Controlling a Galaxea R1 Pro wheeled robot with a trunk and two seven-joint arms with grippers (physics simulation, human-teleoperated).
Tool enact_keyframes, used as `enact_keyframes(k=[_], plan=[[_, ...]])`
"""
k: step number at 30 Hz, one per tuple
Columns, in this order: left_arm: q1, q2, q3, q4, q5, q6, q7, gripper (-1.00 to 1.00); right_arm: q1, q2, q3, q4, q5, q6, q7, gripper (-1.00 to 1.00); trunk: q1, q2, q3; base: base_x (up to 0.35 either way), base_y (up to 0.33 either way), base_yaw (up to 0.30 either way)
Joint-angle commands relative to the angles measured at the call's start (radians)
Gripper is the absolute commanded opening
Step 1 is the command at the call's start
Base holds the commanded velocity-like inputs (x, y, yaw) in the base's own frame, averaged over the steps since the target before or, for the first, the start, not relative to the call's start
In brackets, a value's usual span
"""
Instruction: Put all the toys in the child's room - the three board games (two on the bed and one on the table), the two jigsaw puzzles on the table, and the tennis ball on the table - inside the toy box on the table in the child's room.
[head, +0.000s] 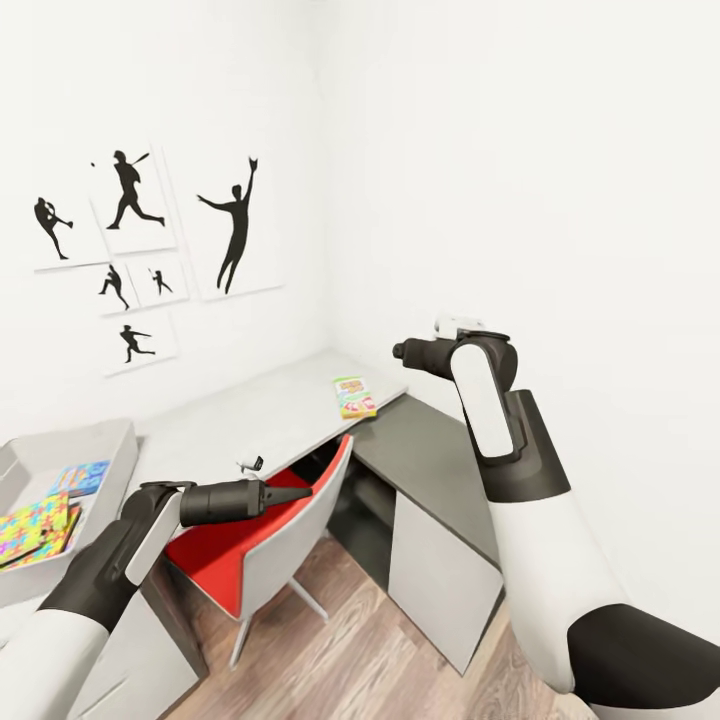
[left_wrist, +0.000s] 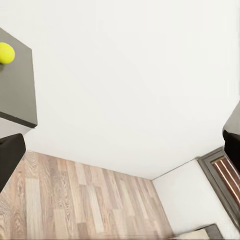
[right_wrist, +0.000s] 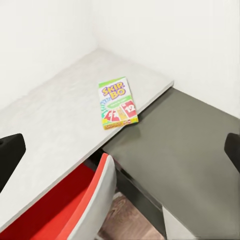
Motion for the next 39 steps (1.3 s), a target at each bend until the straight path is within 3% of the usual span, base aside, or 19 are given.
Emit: enact_keyframes(k=[1,16,39], plan=[[-0.001,0.001,-0.002,0.0,0.006,0.007,0.001,1.0,0.001,0.001,0.0,0.0,-0.009,0.002,-0.01,1.0,0.001,-0.002,-0.001,-0.003,0.265,-0.209],[0.0,0.001,-0.005,0.0,0.006,0.007,0.002,1.0,0.006,0.001,0.0,0.0,-0.008,0.003,-0.01,1.0,0.001,-0.002,0.017,-0.001,0.275,-0.205],[0.008,0.001,-0.004,0.0,0.006,0.005,0.002,1.0,0.008,0.001,0.0,0.0,-0.009,0.004,-0.009,1.0,0.001,-0.002,0.02,-0.023,0.055,-0.018]])
